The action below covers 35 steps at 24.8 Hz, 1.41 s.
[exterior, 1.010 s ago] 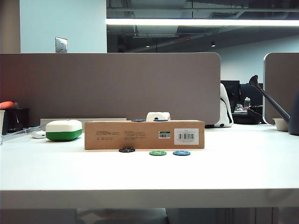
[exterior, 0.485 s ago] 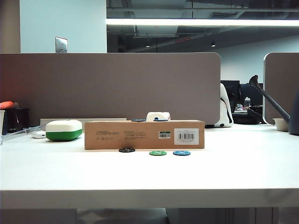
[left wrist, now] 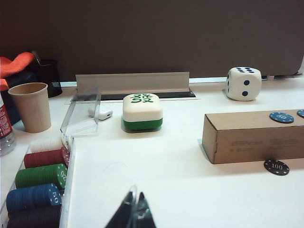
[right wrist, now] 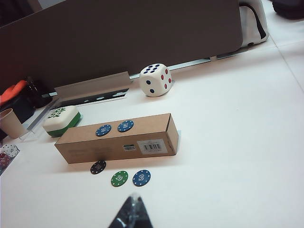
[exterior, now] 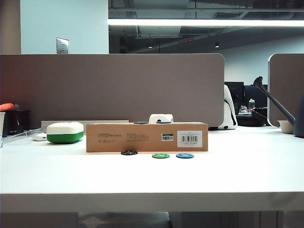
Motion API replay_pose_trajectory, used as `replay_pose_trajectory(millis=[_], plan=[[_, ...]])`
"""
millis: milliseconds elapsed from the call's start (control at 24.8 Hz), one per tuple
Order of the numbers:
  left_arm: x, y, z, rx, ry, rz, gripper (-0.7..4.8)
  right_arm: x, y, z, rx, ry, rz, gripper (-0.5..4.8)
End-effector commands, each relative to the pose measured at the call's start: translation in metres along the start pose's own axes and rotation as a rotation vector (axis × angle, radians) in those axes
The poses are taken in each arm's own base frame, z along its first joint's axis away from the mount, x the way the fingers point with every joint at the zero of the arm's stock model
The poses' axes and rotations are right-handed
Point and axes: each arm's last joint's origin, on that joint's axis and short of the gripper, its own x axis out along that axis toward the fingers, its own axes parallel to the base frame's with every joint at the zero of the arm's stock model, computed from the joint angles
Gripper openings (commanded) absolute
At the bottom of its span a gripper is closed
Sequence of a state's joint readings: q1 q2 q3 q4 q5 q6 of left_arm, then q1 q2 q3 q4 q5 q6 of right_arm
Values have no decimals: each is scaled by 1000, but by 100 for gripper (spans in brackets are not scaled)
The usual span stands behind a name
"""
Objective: Push the chip, whose value equals the sum of all the chip values on the rectangular box, forward next to the box.
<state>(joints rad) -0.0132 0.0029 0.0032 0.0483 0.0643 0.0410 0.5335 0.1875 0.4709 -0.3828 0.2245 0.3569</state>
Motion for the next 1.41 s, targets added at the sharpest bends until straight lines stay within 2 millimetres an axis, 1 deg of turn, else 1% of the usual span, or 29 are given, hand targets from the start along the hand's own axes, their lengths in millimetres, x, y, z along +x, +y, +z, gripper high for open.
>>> replay_pose_trajectory(millis=[40, 1292, 1413], plan=[[0, 0, 3, 5, -18, -3, -5, -1, 1, 2, 2, -15, 3, -5], [0, 0, 3, 5, -17, -3, -5, -1, 1, 2, 2, -15, 3, -5], [0, 0, 3, 5, -17, -3, -5, -6, -3, 2, 10, -52, -9, -5]])
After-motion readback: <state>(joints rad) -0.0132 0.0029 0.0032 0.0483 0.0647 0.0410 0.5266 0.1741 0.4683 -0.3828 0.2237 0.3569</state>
